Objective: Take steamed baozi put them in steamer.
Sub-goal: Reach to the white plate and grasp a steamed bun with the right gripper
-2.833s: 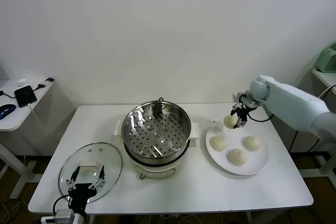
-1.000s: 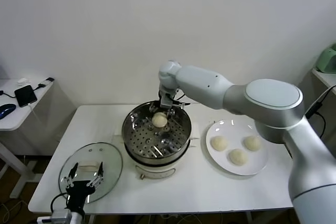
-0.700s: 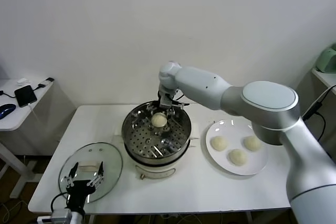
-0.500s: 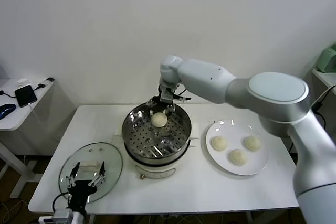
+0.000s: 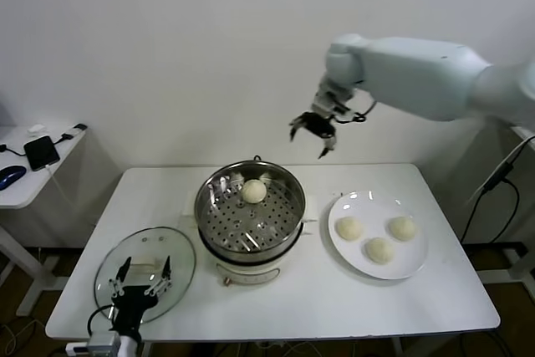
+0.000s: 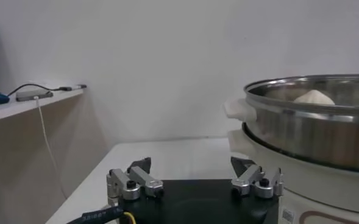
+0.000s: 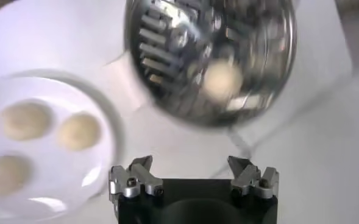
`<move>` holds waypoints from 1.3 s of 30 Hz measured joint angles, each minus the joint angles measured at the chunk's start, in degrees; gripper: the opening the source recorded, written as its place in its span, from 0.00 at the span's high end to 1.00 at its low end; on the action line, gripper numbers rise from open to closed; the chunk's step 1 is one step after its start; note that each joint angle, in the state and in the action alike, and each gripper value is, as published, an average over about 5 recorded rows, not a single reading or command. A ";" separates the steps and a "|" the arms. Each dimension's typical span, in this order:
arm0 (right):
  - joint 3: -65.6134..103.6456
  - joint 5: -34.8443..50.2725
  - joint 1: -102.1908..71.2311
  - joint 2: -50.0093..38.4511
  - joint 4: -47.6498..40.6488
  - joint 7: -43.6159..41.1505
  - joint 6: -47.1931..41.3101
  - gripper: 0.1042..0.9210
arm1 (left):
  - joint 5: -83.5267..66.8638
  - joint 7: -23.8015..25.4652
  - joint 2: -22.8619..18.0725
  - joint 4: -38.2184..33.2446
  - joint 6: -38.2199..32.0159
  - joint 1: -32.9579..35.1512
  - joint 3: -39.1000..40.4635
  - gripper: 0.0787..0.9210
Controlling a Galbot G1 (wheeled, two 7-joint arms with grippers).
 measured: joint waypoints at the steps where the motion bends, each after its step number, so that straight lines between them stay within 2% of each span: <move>1: -1.42 0.98 0.82 -1.86 1.58 0.47 -2.31 0.12 | -0.02 0.01 -0.06 0.10 0.06 -0.13 -0.06 0.12; 9: -8.00 6.84 1.54 -14.49 13.58 4.88 -19.11 0.12 | -0.07 0.07 -0.20 0.93 0.19 -0.55 -0.66 0.12; 15: -6.12 7.92 -4.74 -18.76 16.50 8.02 -27.95 0.12 | -0.06 0.11 -0.43 1.40 0.32 -0.51 -1.08 0.12; 24: 2.07 6.77 -17.59 -18.54 13.47 11.28 -34.97 0.12 | 0.08 0.15 -0.45 1.78 0.37 -0.18 -1.56 0.12; 39: 13.13 2.56 -31.30 -12.63 2.71 13.46 -38.56 0.12 | 0.31 0.17 -0.58 2.24 0.30 -0.35 -1.16 0.12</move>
